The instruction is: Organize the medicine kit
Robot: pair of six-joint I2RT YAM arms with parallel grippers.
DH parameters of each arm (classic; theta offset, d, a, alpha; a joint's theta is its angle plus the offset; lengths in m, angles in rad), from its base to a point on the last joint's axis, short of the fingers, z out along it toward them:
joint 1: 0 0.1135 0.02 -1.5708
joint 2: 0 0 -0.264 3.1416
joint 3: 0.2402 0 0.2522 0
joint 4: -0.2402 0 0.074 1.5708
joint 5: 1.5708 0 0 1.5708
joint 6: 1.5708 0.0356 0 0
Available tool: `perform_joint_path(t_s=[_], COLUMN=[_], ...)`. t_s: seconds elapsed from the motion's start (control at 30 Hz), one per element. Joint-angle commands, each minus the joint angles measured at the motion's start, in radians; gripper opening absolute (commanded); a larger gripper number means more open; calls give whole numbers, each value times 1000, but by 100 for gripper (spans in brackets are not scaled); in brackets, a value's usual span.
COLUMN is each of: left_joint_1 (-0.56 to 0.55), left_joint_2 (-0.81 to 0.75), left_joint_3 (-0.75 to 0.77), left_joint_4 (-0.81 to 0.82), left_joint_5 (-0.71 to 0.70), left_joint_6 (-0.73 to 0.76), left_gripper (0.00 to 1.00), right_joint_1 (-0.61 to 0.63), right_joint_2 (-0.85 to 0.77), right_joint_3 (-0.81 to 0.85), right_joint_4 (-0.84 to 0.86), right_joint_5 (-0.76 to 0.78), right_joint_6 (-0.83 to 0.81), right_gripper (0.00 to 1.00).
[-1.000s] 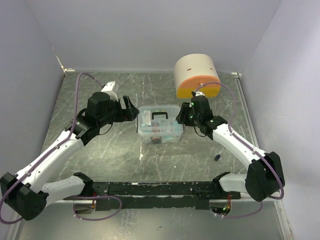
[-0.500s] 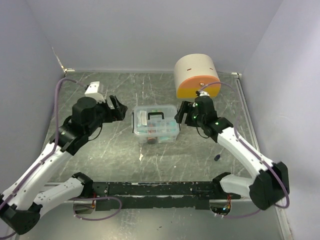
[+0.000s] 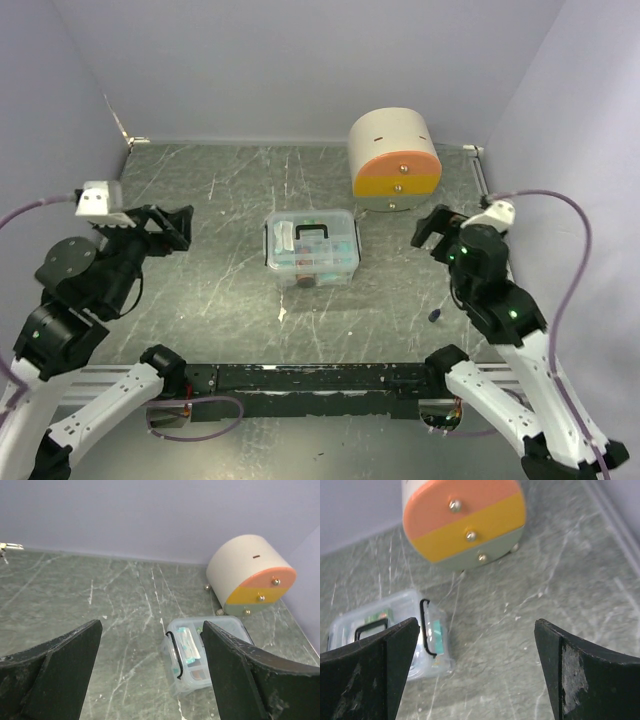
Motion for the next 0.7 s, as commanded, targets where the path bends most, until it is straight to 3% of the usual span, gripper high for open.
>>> perform_joint_path(t_s=[0.0, 0.27, 0.67], left_joint_1=[-5, -5, -5], left_joint_2=[-60, -116, -138], left_joint_3=[43, 72, 52], left_joint_4=[-84, -144, -149], left_joint_5=[-48, -76, -59], left_joint_6=[82, 70, 38], left_gripper=[93, 97, 97], right_joint_1=[-2, -2, -2], right_joint_2=[-102, -266, -284], right_joint_3=[85, 157, 164], right_joint_4=[-127, -125, -155], right_joint_5=[190, 220, 182], right_joint_6=[-33, -85, -87], right_gripper=[100, 100, 100])
